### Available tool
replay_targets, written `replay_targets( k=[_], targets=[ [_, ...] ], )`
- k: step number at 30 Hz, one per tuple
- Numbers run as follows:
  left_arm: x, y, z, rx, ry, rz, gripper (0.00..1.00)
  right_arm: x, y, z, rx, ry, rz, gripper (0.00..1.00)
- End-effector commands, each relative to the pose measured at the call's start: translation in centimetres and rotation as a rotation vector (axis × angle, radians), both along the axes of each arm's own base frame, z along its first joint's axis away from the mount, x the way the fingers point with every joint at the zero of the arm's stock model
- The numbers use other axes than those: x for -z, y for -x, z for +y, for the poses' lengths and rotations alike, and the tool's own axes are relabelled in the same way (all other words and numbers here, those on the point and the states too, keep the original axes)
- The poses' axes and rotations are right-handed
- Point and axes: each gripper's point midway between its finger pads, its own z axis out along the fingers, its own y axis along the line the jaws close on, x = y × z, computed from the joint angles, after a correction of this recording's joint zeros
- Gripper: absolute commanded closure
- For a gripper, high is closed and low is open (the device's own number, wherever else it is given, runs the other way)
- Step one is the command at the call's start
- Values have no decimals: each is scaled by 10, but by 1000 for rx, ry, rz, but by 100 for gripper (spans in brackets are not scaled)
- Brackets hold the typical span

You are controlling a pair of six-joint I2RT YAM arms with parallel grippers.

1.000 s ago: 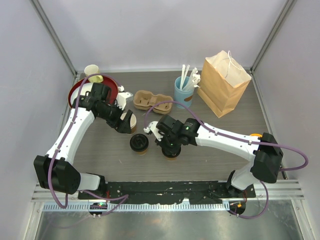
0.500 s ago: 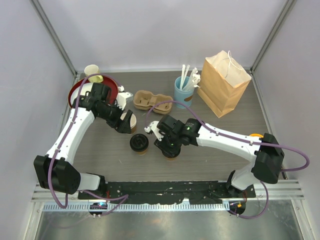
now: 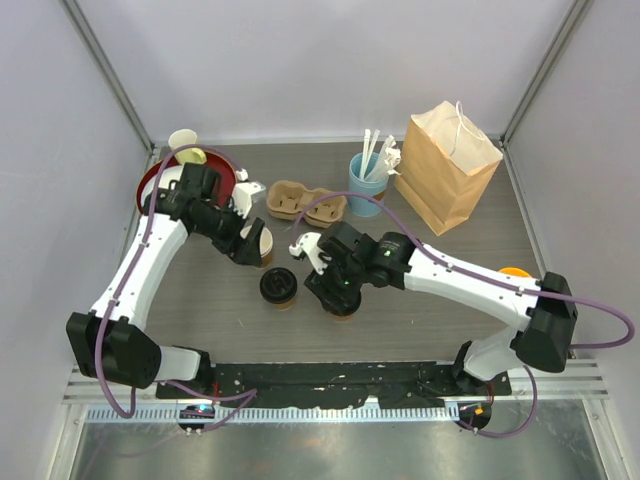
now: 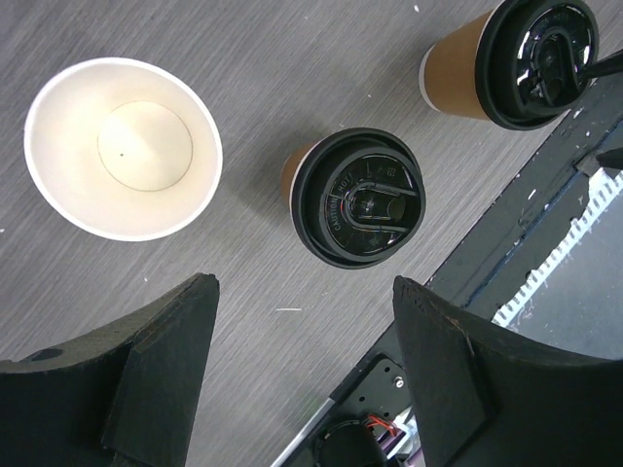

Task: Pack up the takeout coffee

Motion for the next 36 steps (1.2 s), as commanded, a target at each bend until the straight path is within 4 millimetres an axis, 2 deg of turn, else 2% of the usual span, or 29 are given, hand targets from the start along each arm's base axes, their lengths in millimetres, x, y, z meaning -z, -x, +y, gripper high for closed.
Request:
replay_targets(
  k=[1,2,3,4,5,6,7,8,9,10,11,12,13,14,15,16,18,19,22,24,28,30,31,34,36],
  targets=[
    [-29,-3,-7,37,57,-77,23,-57,-8,8,37,-166,-81,46],
    [-36,-4,-11,45,81,-87,23,-60,-11,8,63,-182,-87,51],
    [-44,0,-21,69,144,-75,25,-67,-20,7,103,-214,-104,77],
    [-47,2,-30,88,189,-55,30,-71,-30,3,175,-238,-113,94],
    [-51,4,-40,91,231,-28,38,-67,-32,-4,225,-260,-100,99],
    [-52,7,-48,108,260,-9,67,-71,-49,-9,290,-318,-104,99],
    [-53,15,-64,149,281,17,81,-69,-51,-11,337,-356,-66,99],
    [-51,13,-75,164,289,11,92,-61,-49,-21,370,-369,-55,99],
    [-50,16,-83,163,290,30,100,-64,-56,-23,401,-413,-68,99],
    [-48,24,-99,205,281,34,100,-64,-59,-28,451,-445,-52,99],
    [-46,22,-110,227,288,33,100,-54,-55,-31,463,-454,-27,99],
    [-44,25,-120,228,292,62,100,-63,-56,-29,466,-509,-34,99],
    [-43,34,-135,270,296,81,100,-61,-56,-30,476,-515,-26,99],
    [-43,32,-144,277,303,77,100,-56,-54,-32,491,-510,-12,99],
    [-34,32,-153,283,296,103,100,-52,-54,-33,498,-503,-7,99],
    [-30,40,-165,306,291,119,100,-48,-54,-34,505,-497,-1,99],
    [-11,36,-178,308,257,118,100,-37,-51,-35,511,-490,22,99],
    [0,44,-185,325,238,137,100,-34,-49,-36,516,-487,30,99],
    [19,52,-197,350,212,163,100,-33,-47,-35,518,-490,49,99],
    [21,53,-201,362,209,151,100,-39,-47,-34,513,-496,48,99],
    [2,49,-208,375,234,109,100,-53,-46,-31,497,-507,57,99],
    [0,52,-211,364,260,139,100,-58,-46,-28,491,-519,59,99],
    [7,57,-213,368,279,169,100,-56,-46,-29,494,-518,64,99],
    [37,60,-212,337,253,232,100,-35,-41,-26,513,-514,118,99],
    [53,59,-211,322,228,254,100,-13,-34,-20,508,-545,178,99]
  ],
)
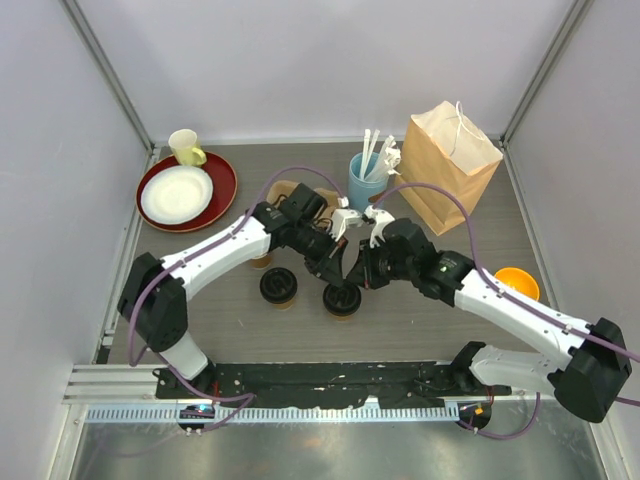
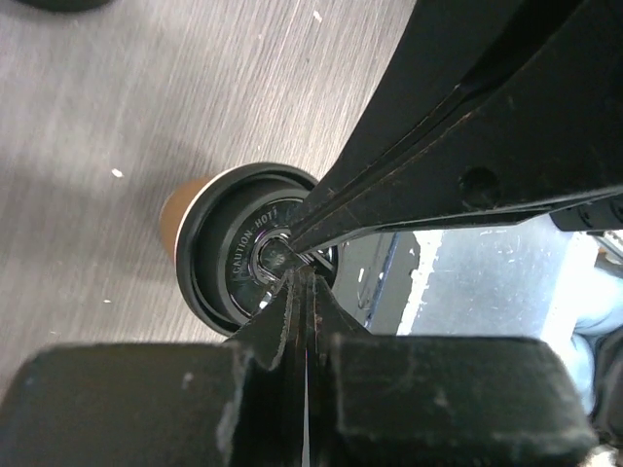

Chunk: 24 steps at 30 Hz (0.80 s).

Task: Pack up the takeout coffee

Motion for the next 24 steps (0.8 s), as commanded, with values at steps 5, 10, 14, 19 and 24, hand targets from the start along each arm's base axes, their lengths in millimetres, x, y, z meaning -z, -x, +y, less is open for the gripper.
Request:
replay_targets(
  k=[5,10,14,19,24],
  targets=[
    [60,0,-1,-33,-79,53,100,59,19,7,-8,-78,107,99],
    [70,2,2,-30,-103,80,100,41,13,2,4,-91,69,99],
    [29,-4,-3,-20,-12,25,100,27,12,4,-25,-68,57,99],
    [-26,-2,-4,25,71,-6,100,-11,5,16,-72,-110,-1,99],
    [-17,-9,11,-11,61,15,100,-32,-1,23,-90,-131,-37,99]
  ],
)
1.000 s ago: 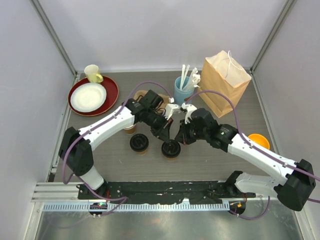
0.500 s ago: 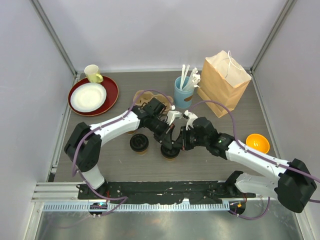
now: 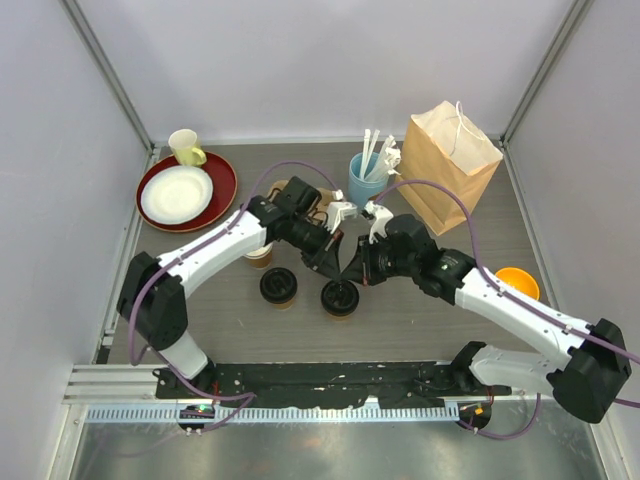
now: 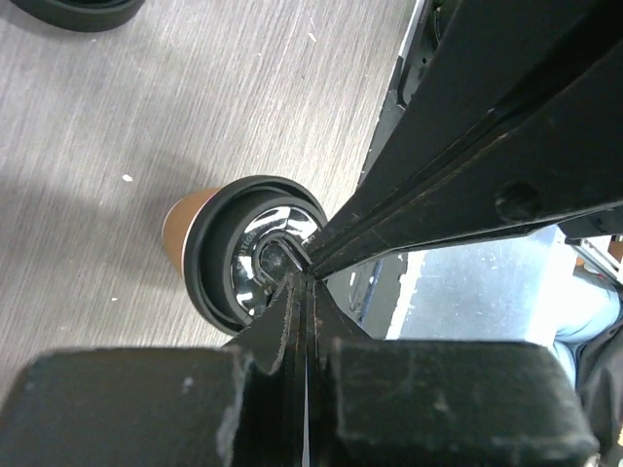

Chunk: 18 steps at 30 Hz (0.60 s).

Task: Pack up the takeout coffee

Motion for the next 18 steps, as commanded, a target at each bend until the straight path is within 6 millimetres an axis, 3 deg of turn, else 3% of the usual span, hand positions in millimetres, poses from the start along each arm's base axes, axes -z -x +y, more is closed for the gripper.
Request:
replay_targets(
  k=[1,4,8,11,15,18],
  targets=[
    [-7,-5,11,-10,19,-37,100,-28,-2,15,-67,-51,-60,99],
    [17,-2,14,-36,-10,-2,100,-9,-2,18,-68,-54,-33,99],
    [41,7,10,-36,-4,105,100,52,6,6,-44,2,55,99],
    [64,11,15,-34,-60,150,100,76,14,-8,-13,19,102,99],
    [73,14,18,-30,-71,166,100,71,14,-15,10,13,95,99],
    [51,8,17,-22,-32,118,100,58,11,-14,3,22,75,99]
  ],
)
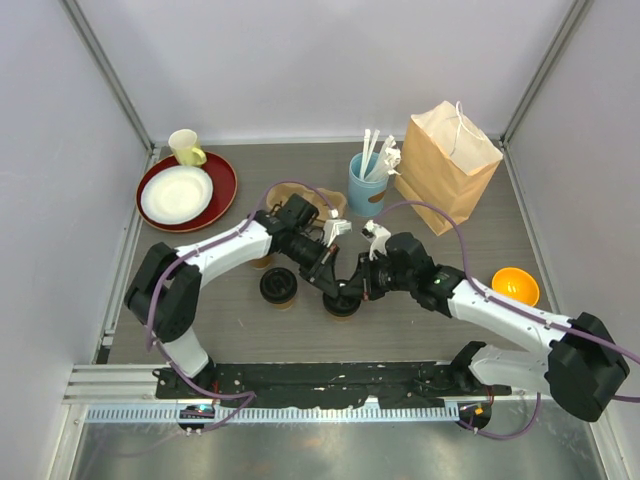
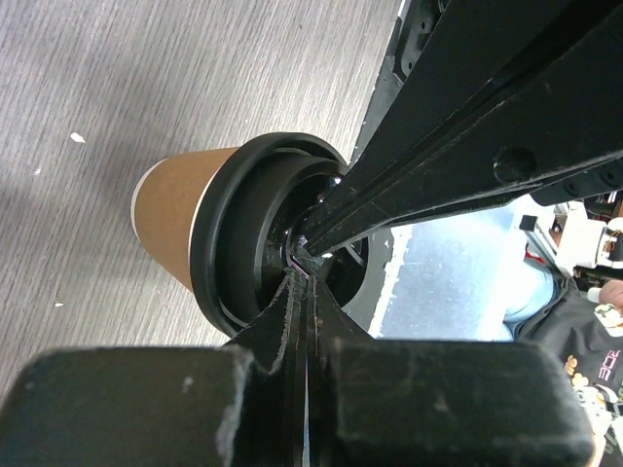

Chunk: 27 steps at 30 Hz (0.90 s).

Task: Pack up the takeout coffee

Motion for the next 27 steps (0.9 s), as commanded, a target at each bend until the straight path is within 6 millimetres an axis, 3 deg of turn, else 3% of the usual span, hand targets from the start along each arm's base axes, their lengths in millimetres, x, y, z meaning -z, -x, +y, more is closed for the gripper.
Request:
replay_targets(
  k=[1,6,8,12,15,18,19,21,23,25,27],
  targets=[
    [-2,-8,6,-6,-27,-64,100,4,0,-14,21,85,11,99],
    [-61,-12,2,17,63,-166,100,-41,-7,4,-46,27,-56,99],
    [-73,-12,3,43,90,-183,100,-60,-11,10,-76,6,-100,99],
    [-87,-23,14,18,87,-214,100,-71,-12,17,-131,-9,-144,99],
    [-87,-42,30,-50,52,-238,100,-67,-9,26,-174,-34,-137,99],
    [-80,-61,50,-129,-27,-281,100,-47,-7,29,-208,-33,-146,99],
    [-79,-64,55,-140,-44,-293,100,-22,-3,22,-201,0,-120,99],
    [-75,-67,65,-150,-72,-305,100,2,-9,13,-163,12,-85,99],
    [-74,-70,73,-155,-91,-326,100,26,0,5,-153,28,-19,99],
    [-72,-68,80,-153,-112,-324,100,33,2,-2,-126,45,-15,99],
    [-75,-68,85,-154,-121,-347,100,23,2,-5,-115,40,-42,99]
  ],
)
